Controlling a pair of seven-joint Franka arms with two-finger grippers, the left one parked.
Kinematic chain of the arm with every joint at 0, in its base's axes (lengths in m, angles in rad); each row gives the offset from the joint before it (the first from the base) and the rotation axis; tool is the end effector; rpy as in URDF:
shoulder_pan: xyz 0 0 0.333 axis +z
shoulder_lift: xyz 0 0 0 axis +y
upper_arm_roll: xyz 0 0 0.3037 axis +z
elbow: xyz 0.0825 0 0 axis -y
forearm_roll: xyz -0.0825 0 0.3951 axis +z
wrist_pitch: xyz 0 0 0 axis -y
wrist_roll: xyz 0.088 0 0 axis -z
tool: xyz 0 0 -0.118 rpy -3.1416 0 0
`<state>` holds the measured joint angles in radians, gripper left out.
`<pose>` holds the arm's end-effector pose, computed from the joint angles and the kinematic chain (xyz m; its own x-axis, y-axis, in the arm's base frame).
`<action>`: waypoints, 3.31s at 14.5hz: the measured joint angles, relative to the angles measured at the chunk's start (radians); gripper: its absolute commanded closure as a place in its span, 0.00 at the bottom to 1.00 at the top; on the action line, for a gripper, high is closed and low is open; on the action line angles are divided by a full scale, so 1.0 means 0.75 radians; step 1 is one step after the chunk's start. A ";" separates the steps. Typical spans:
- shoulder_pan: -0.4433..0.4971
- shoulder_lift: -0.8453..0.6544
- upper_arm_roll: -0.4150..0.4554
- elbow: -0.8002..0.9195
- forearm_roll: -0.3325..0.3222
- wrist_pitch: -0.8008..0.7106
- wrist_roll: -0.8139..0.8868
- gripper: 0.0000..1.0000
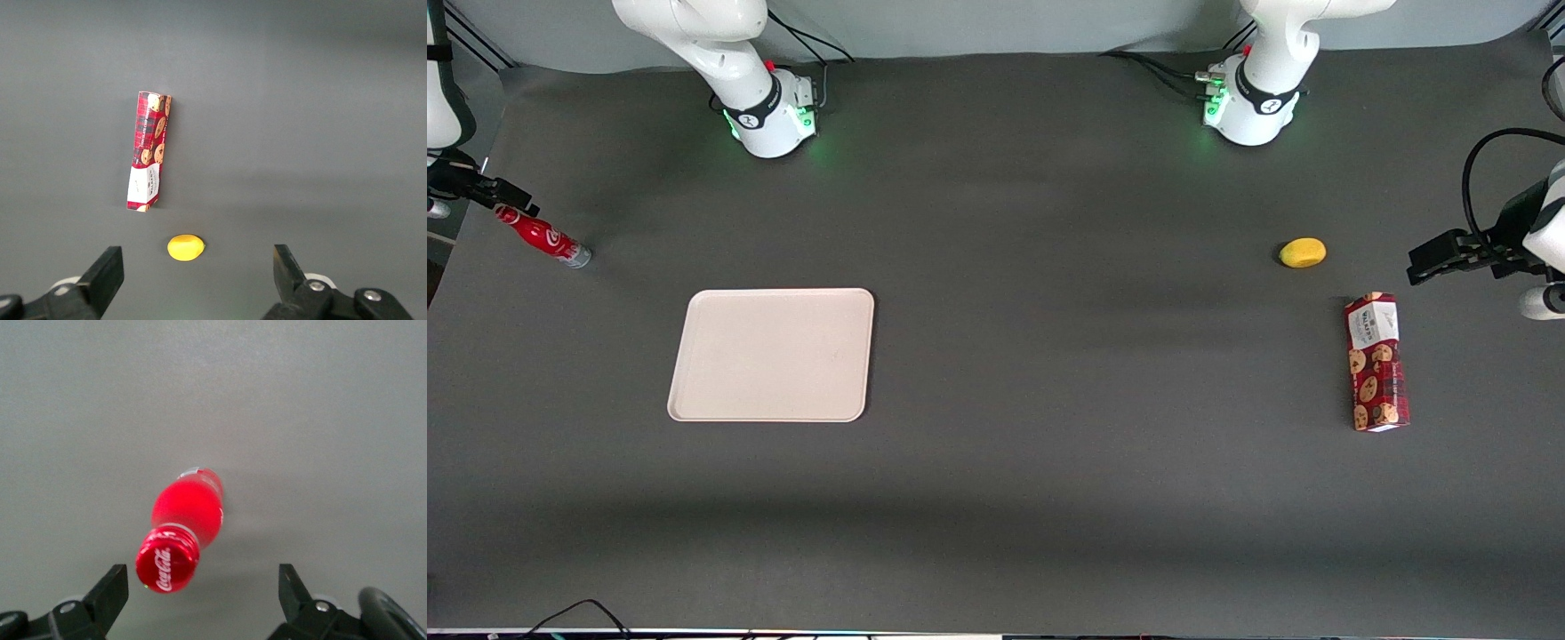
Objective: Place coke bottle on tray
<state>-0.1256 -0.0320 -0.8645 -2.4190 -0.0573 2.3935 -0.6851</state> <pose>0.2701 -0.4109 0.2849 0.9656 -0.2596 -0.0126 -0.2595 -0.9657 0.0083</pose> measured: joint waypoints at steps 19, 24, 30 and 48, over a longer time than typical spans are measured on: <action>0.003 0.011 -0.026 0.001 0.045 0.000 -0.007 0.00; 0.005 -0.006 -0.021 0.015 0.047 -0.011 -0.010 0.00; 0.007 -0.185 0.052 0.205 0.033 -0.372 0.054 0.00; 0.002 -0.644 0.325 0.577 -0.356 -0.952 0.456 0.00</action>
<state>-0.1242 -0.5150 -0.6206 -1.9861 -0.3245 1.6797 -0.3433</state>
